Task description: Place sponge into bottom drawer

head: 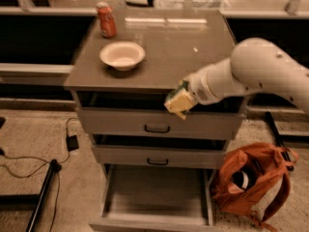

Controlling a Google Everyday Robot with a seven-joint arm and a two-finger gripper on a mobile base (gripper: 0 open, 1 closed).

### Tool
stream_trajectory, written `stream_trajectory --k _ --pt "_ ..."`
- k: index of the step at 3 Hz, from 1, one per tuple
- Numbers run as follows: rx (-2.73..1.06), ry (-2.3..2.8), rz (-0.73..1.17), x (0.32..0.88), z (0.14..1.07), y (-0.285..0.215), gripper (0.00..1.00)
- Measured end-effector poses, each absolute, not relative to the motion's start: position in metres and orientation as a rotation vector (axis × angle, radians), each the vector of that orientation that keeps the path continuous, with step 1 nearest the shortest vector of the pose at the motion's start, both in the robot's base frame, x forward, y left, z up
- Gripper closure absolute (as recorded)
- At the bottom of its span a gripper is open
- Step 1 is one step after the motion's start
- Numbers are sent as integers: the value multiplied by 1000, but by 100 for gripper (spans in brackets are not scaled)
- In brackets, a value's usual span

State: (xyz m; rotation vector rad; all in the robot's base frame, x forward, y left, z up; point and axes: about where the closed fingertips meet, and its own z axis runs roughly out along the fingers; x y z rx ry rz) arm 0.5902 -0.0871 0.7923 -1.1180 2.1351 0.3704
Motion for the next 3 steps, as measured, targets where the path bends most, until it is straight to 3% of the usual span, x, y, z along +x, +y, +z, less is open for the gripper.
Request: stream_trajectory --k 3 --pt "-1120 2127 365 591 805 -87 100"
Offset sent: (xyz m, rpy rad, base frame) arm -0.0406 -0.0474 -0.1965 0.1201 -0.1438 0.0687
